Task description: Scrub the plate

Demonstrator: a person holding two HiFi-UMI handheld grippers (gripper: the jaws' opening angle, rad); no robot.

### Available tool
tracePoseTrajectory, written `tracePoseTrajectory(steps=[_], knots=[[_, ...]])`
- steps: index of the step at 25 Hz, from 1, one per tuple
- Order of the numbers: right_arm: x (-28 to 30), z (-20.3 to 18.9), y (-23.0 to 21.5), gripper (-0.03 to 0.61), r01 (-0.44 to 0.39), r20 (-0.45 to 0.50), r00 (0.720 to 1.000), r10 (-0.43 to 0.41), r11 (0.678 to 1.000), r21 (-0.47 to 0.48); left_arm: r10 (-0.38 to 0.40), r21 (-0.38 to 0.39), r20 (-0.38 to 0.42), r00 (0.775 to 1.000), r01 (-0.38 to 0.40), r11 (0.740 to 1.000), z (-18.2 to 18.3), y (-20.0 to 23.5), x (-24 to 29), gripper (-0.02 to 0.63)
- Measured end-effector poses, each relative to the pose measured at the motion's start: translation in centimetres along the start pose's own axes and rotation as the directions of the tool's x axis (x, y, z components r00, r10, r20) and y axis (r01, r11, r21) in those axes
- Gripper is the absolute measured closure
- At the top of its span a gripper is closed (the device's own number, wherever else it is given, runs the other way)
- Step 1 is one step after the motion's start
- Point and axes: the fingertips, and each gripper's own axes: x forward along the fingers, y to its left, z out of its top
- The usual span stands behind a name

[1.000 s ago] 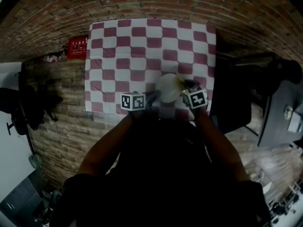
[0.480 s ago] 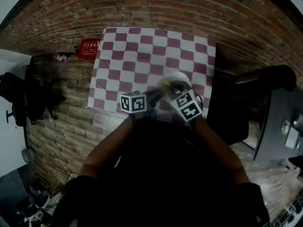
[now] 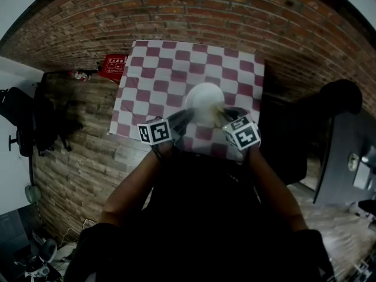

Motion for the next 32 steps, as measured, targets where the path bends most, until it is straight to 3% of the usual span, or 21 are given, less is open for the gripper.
tracePoseTrajectory(steps=[8, 15, 19, 24, 28, 32], knots=[[-2.3, 3.8, -5.7, 0.532, 0.134, 0.061, 0.989, -0.132, 0.991, -0.026, -0.046, 0.017, -0.083, 0.995, 0.048, 0.999, -2.7, -2.3, 1.1, 0.594], [-3.2, 8.8, -0.7, 0.532, 0.071, 0.144, 0.988, -0.050, 0.986, -0.148, -0.096, 0.021, -0.109, 0.989, 0.099, 0.995, -2.7, -4.5, 2.7, 0.590], [-2.8, 7.4, 3.4, 0.532, -0.014, 0.113, 0.993, 0.036, 0.981, -0.192, -0.099, 0.011, -0.041, 0.994, 0.100, 0.995, -0.5, -4.2, 2.3, 0.591], [-1.5, 3.2, 3.9, 0.532, -0.077, 0.024, 0.996, 0.082, 0.985, -0.156, -0.078, -0.008, 0.026, 0.997, 0.079, 0.997, 1.7, -2.8, 1.1, 0.589], [-1.3, 1.4, 1.3, 0.532, -0.048, -0.003, 0.999, 0.048, 0.993, -0.105, -0.064, 0.007, 0.009, 0.998, 0.064, 0.998, 1.7, -2.4, 0.8, 0.589], [-1.8, 1.5, -2.8, 0.532, 0.032, -0.004, 0.999, -0.032, 0.997, -0.064, -0.071, 0.008, -0.020, 0.997, 0.071, 0.997, 0.8, -2.5, 1.0, 0.589]])
